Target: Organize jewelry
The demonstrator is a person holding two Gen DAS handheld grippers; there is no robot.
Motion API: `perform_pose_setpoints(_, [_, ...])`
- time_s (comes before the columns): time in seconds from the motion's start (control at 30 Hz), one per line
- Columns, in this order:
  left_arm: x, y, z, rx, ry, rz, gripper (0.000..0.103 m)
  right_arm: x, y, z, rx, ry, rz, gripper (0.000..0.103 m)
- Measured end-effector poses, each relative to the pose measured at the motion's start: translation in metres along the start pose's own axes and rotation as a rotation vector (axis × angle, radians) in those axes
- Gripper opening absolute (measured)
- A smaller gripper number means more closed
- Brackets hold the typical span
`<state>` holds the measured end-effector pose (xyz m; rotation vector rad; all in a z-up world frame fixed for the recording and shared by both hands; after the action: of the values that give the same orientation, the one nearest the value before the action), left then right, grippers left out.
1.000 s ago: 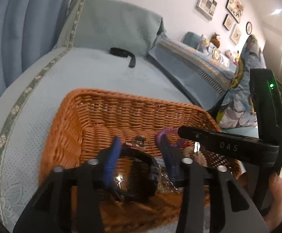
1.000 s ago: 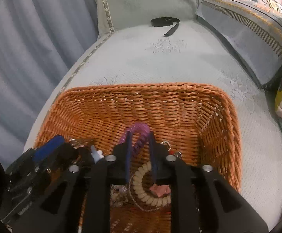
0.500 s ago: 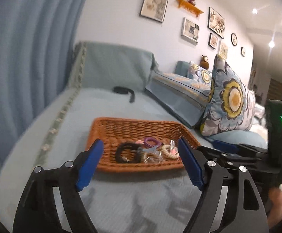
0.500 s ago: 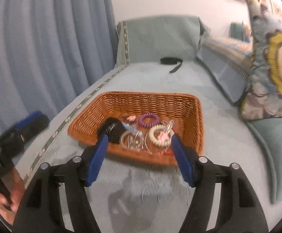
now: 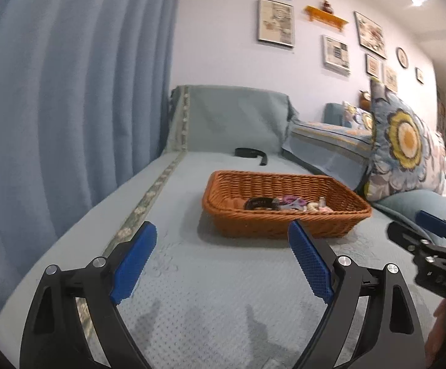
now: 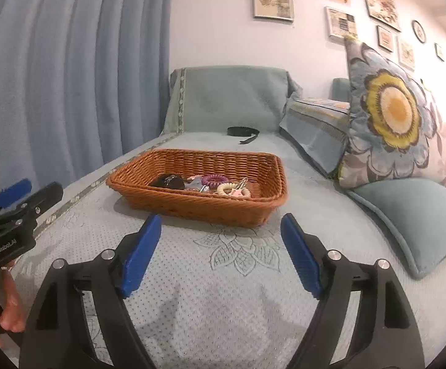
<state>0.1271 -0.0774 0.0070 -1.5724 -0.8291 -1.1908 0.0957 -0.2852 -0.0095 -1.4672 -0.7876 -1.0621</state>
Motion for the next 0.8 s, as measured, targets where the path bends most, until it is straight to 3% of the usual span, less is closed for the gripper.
perform_pose_setpoints(0.17, [-0.003, -0.003, 0.012, 0.023, -0.045, -0.011, 0.091, -0.001, -0.006, 0.000, -0.025, -0.002, -0.034, 0.085])
perform_pose_setpoints(0.3, [-0.002, -0.009, 0.017, 0.030, -0.070, -0.041, 0.092, 0.000, -0.008, 0.001, -0.032, -0.010, -0.050, 0.086])
perform_pose_setpoints(0.8, [0.001, -0.011, 0.004, 0.056, -0.006, -0.059, 0.095, -0.004, -0.005, 0.000, -0.032, -0.004, -0.037, 0.090])
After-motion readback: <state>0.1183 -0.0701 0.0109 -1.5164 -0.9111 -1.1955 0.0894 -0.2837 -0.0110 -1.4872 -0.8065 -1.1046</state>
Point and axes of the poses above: each gripper's, at about its wrist camera, not at the fingertips, and y roughly the way its jaws point, z to its left, x to its top, the point moved 8 cm from there along y, roughly the way its jaws point, and after that the axes turned 5 degrees about -x, right-handed, at the moved point
